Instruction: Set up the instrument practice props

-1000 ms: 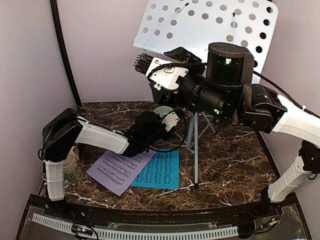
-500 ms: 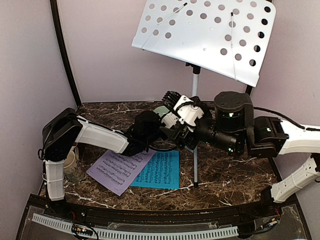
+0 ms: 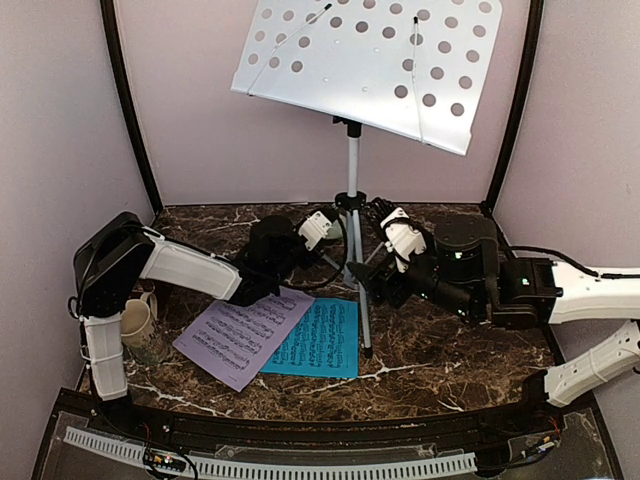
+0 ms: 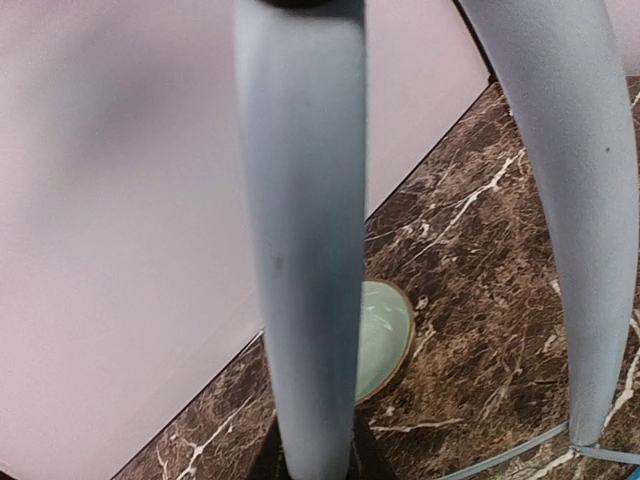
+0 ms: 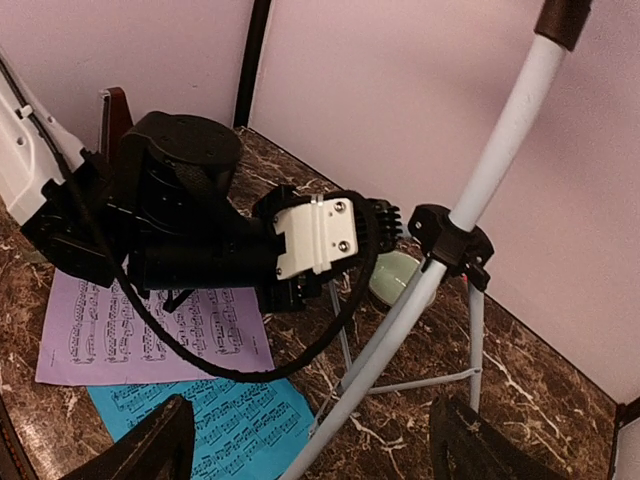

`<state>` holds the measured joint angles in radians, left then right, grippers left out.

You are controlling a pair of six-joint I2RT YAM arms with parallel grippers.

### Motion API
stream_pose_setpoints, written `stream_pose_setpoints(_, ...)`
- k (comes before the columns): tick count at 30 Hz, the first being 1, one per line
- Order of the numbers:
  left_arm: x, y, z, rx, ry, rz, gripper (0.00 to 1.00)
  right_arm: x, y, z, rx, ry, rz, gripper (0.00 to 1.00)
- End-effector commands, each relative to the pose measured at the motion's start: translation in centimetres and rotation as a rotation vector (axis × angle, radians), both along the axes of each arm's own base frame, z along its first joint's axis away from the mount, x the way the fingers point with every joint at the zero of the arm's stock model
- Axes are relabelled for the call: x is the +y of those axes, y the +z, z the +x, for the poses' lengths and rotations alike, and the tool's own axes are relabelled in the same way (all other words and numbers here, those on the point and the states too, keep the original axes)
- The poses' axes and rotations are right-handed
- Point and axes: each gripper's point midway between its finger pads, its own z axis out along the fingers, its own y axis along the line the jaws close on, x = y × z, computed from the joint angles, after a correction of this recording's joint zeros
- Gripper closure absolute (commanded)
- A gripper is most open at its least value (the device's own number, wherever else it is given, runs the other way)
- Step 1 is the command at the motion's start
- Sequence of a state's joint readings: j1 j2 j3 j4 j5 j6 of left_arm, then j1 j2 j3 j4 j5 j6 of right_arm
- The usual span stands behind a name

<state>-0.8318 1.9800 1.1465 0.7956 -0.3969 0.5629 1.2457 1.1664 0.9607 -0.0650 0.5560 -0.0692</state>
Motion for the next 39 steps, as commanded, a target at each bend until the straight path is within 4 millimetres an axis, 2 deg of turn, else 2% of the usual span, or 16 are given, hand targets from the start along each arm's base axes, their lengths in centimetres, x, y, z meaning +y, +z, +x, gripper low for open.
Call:
stream_pose_setpoints(1,6.3,0.8,2.0,-0.020,0.251,0.062,1.00,-0.7,-0.9,1.9,0.041,-0.086,0.074,0.19)
stream_pose_setpoints(9,9.0,1.0,2.6,-0.009,0.405,0.046,1.00,-1.9,-3.3,4.9,0.096,-0.172,0.113,0.21)
stream_pose_setpoints(17,11.2,0.5,1.4,0.023,0.494,0.029,1.00,-1.3,-5.2,6.7,0.127,-0.180,0.110,0.23)
stream_pose_setpoints(26,9.1,-1.4,-0.7,0.115,0.499,-0.008,1.00,0.2,-7.3,8.2,0.166,-0.183,0.105,0.30)
stream_pose_setpoints(32,7.3,-2.1,-0.4,0.175,0.522,-0.035,1.00,0.3,-8.9,9.3,0.191,-0.200,0.092,0.37)
stream_pose_setpoints(39,6.4,-1.7,-0.1,0.214,0.520,-0.080,1.00,0.2,-9.5,10.4,0.200,-0.211,0.098,0.40)
